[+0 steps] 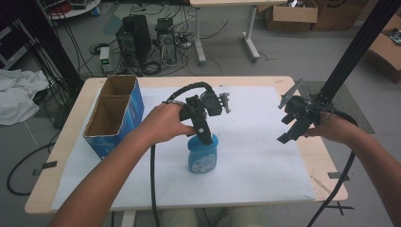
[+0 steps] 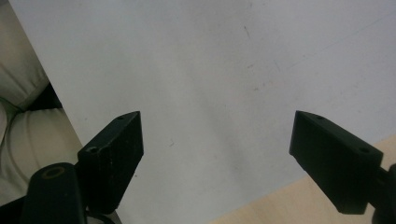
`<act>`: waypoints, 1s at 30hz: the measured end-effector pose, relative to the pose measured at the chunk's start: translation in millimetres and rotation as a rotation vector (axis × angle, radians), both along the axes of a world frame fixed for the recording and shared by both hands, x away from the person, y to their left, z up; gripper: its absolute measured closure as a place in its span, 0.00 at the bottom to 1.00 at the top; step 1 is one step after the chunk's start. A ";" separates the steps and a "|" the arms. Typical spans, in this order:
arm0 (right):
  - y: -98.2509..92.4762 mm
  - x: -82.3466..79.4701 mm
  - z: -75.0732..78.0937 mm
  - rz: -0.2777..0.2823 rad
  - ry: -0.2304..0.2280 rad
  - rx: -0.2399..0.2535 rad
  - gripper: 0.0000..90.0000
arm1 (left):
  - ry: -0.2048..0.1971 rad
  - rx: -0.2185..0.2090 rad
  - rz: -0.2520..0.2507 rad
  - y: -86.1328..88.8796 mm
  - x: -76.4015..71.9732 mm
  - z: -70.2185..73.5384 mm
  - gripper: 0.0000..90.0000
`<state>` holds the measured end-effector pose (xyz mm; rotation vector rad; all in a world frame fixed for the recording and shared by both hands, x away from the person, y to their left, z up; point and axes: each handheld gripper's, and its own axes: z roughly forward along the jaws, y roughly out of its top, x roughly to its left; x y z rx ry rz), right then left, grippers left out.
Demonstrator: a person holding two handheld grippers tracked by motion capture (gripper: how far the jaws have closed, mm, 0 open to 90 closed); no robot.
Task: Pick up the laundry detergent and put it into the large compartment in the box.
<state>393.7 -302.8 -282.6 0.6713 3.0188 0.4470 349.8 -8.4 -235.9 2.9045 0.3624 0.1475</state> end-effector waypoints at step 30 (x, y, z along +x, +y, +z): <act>0.6 0.8 -6.3 0.000 0.011 0.003 0.20 | 0.038 0.038 -0.029 -7.0 -4.4 -31.6 0.20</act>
